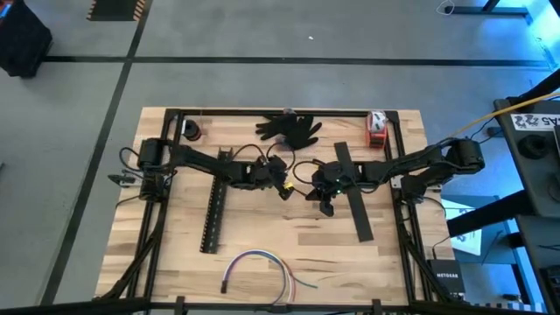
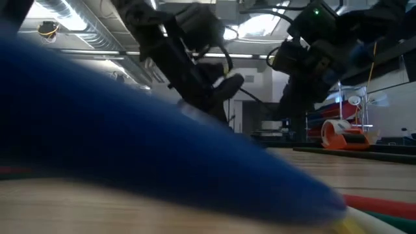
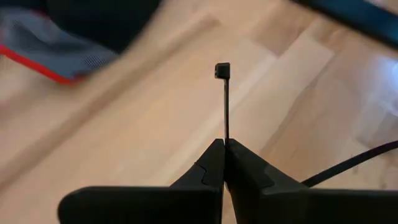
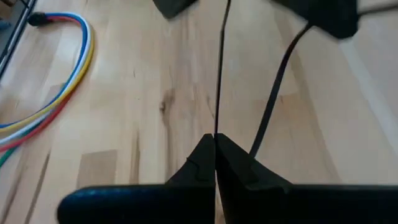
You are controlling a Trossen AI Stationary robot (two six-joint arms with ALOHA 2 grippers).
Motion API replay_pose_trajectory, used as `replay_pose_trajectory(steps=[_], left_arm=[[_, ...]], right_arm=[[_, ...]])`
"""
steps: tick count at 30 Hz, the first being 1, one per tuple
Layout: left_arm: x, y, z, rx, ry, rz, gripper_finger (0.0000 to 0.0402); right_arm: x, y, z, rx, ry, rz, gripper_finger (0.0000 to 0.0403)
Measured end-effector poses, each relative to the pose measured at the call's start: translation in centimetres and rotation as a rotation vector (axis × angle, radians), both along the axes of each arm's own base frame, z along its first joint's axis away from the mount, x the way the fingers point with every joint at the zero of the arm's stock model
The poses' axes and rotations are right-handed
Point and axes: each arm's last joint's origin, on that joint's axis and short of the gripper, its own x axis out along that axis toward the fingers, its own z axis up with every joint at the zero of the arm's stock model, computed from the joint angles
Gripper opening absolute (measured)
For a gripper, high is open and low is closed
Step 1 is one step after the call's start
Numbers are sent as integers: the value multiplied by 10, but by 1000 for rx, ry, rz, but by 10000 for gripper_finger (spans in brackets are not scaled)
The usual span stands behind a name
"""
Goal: Ziptie cables
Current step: Wrap the cable wires together using the black zip tie
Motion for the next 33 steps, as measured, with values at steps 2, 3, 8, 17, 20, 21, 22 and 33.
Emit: replay_pose_trajectory(steps=[2, 3, 8, 17, 20, 21, 22, 33], left_arm=[[3, 4, -10, -54, -14, -3, 10], [5, 6, -16, -84, -17, -3, 15], [9, 16, -31, -160, -45, 34, 54], [10, 24, -30, -121, -56, 27, 76], [11, 24, -29, -100, -68, 10, 66], [11, 23, -28, -89, -70, -5, 61], [11, 21, -26, -76, -65, -19, 55], [4, 8, 47, 39, -220, -111, 5]], right_arm=[[-1, 0, -1, -4, -6, -5, 0], [-1, 0, -2, -4, -2, -5, 0], [0, 0, -1, -13, -22, 2, 0], [1, -1, 1, -31, -40, -8, 0], [1, -1, 1, -36, -41, -11, 0], [1, -1, 1, -39, -40, -11, 0], [1, -1, 1, -39, -40, -12, 0], [0, -1, 0, -49, -29, -3, 0]])
